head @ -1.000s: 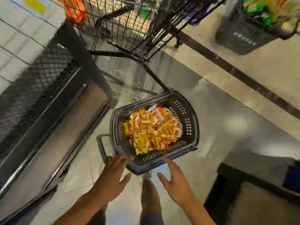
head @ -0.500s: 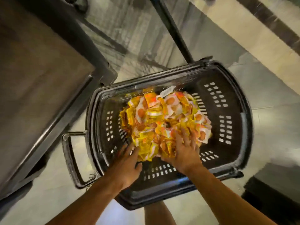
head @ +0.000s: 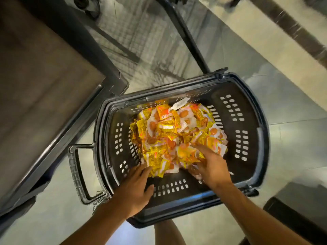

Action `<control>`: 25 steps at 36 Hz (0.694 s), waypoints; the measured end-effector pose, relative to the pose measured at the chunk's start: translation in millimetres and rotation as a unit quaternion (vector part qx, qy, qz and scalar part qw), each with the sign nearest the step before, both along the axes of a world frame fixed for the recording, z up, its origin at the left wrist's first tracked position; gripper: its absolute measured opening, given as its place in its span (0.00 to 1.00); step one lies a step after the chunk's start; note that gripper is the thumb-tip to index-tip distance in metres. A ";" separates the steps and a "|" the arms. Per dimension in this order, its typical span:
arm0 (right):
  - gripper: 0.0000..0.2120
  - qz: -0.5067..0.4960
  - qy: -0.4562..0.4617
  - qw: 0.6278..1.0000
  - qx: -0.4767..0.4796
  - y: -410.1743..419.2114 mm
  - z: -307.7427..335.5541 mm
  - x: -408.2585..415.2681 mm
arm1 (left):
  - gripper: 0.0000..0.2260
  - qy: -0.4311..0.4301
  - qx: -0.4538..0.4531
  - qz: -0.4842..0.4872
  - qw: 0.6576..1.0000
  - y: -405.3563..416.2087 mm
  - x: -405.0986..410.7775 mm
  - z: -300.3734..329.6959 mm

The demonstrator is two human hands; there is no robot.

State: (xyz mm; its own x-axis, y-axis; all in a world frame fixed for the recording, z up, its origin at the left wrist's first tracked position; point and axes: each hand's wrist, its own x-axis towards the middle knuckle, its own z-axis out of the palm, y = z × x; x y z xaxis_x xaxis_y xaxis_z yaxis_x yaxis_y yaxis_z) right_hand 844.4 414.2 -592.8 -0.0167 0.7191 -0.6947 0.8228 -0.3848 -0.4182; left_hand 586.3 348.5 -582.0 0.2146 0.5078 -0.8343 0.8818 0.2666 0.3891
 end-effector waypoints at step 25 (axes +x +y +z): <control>0.25 -0.200 0.331 0.885 -0.261 -6.5 87.8 -58.2 | 0.39 -0.295 -0.276 0.522 0.751 32.8 -13.8 17.3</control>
